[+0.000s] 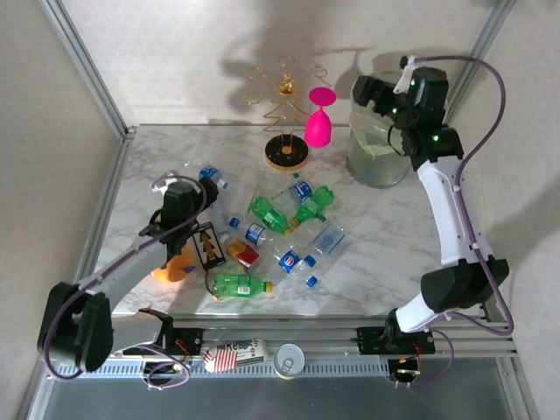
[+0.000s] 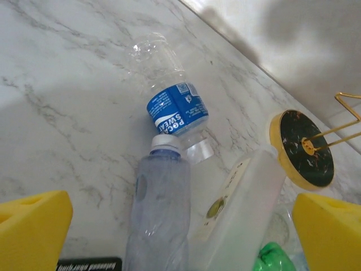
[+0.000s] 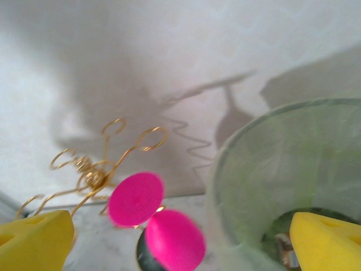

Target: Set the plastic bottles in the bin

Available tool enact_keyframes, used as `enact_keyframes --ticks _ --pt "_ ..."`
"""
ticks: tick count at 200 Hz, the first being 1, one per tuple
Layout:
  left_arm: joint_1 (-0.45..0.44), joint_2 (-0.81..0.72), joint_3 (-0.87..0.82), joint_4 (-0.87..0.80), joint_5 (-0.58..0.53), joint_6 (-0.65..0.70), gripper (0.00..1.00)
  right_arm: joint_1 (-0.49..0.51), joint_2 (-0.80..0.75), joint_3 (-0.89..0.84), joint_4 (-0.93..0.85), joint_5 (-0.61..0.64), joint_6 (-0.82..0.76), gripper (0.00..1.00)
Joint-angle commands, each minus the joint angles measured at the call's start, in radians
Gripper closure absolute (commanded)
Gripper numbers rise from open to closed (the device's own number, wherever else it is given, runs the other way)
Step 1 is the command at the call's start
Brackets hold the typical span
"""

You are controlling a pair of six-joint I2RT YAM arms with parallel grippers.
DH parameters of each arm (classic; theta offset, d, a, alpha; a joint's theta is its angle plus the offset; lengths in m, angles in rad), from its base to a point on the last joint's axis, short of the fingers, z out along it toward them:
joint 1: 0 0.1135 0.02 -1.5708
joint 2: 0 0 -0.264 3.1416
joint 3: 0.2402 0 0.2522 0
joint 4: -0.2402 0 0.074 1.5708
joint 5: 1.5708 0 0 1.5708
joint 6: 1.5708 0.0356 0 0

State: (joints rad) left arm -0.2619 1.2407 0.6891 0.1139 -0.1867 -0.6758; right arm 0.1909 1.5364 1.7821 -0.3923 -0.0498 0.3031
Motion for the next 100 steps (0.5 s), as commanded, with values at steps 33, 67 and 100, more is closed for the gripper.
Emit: enact_keyframes --ticks 33,67,100 --pt "0.073 0.256 0.230 -0.039 0.111 0.028 0.00 0.124 -0.156 -0.305 0.147 -0.037 0.084 0.01" --pt "0.101 0.402 0.354 -0.077 0.102 0.033 0.00 0.194 -0.212 -0.464 0.190 -0.057 0.143 0.01" --pt "0.121 0.526 0.440 -0.081 0.104 0.022 0.00 0.251 -0.222 -0.569 0.221 -0.069 0.186 0.01"
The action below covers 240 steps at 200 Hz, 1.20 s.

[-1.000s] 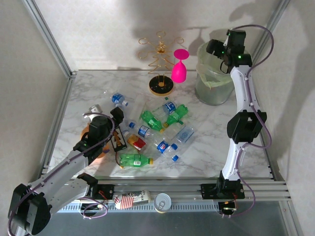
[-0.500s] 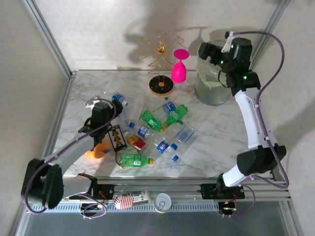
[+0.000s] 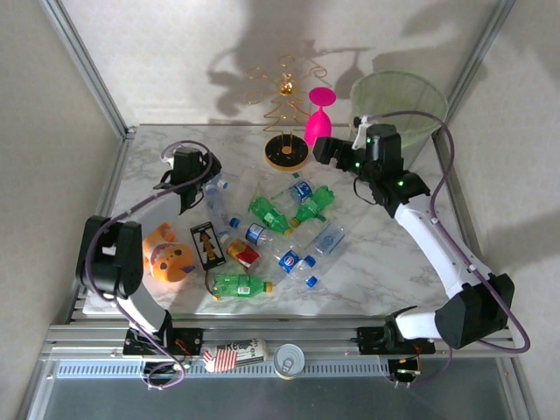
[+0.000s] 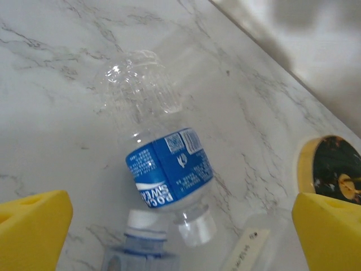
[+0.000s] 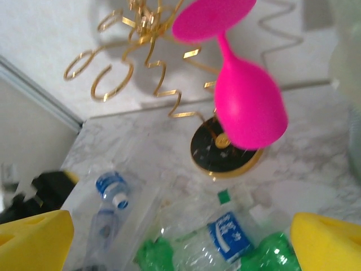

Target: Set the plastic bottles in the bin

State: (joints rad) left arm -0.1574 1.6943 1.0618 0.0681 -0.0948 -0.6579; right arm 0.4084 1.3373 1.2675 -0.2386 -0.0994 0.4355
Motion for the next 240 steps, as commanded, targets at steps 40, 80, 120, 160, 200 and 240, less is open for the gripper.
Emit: enact_keyframes --ticks 40,80,120,160,200,240 --pt "0.018 0.222 0.186 -0.062 0.049 -0.015 0.01 0.066 -0.004 -0.103 0.093 -0.022 0.094 0.01" --pt "0.017 0.320 0.257 -0.091 0.065 -0.044 0.02 0.078 -0.007 -0.112 0.080 0.014 0.084 0.01" --pt "0.016 0.374 0.282 -0.095 0.048 -0.050 0.04 0.078 -0.027 -0.122 0.059 0.048 0.067 0.01" --pt "0.017 0.414 0.312 -0.090 0.044 -0.051 0.11 0.078 -0.054 -0.136 0.031 0.070 0.060 0.01" --pt "0.018 0.431 0.318 -0.072 0.032 -0.058 0.24 0.078 -0.091 -0.158 0.010 0.102 0.060 0.01" --pt "0.019 0.429 0.316 -0.062 0.027 -0.051 0.37 0.078 -0.111 -0.180 0.014 0.107 0.072 0.01"
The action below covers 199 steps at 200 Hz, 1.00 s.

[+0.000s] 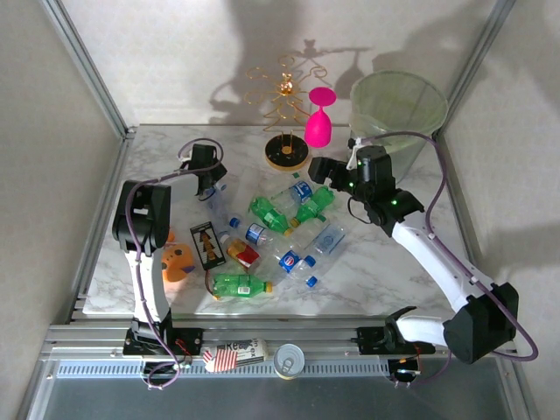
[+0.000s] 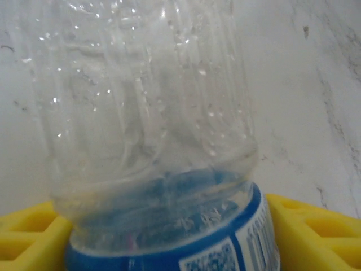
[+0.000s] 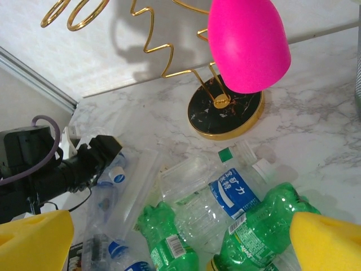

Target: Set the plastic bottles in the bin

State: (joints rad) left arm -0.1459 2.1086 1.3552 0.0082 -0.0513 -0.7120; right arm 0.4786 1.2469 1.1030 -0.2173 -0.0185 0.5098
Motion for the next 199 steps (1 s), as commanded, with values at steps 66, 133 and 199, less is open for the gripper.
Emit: enact_keyframes --ticks 66,133,199 --pt "0.008 -0.050 0.020 -0.007 -0.066 0.063 0.40 0.008 -0.021 -0.003 0.000 0.007 0.001 0.01" --pt "0.009 -0.253 -0.044 0.061 -0.019 0.155 0.41 0.008 -0.003 0.015 0.026 -0.028 0.009 0.01" --pt "-0.010 -0.579 -0.303 0.274 0.285 0.247 0.40 0.012 0.098 0.082 0.074 -0.138 0.030 0.01"
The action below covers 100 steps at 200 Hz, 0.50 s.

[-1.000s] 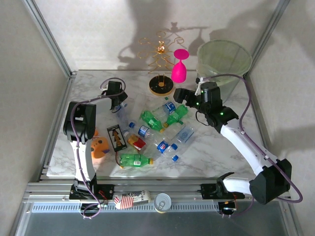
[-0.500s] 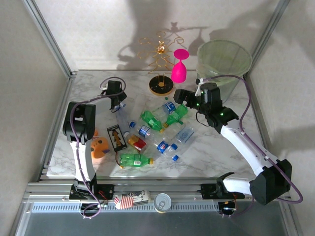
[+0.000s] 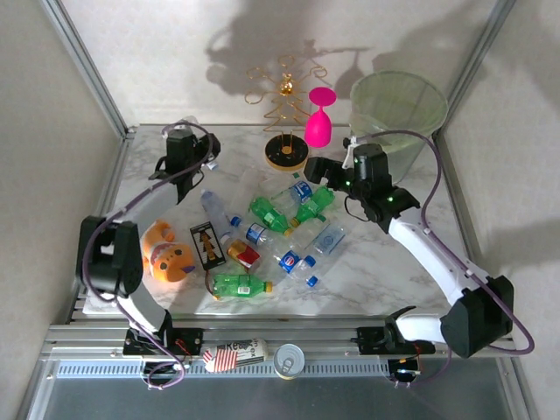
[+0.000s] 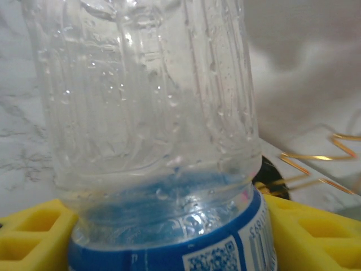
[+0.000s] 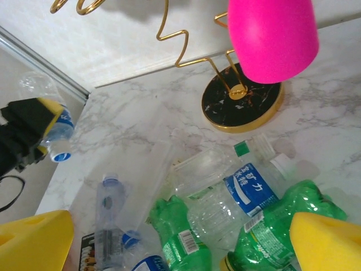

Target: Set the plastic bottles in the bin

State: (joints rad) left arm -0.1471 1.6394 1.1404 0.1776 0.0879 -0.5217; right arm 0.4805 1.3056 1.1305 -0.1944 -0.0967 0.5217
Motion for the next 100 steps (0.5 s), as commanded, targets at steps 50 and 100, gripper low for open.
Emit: enact_keyframes --ticks 50,100 --pt "-0.133 -0.346 -0.278 0.170 0.208 0.091 0.40 0.040 0.164 0.163 0.087 -0.139 0.032 0.01" --pt "-0.332 -0.440 -0.382 0.232 0.094 0.054 0.40 0.094 0.274 0.269 0.122 -0.199 0.058 0.01"
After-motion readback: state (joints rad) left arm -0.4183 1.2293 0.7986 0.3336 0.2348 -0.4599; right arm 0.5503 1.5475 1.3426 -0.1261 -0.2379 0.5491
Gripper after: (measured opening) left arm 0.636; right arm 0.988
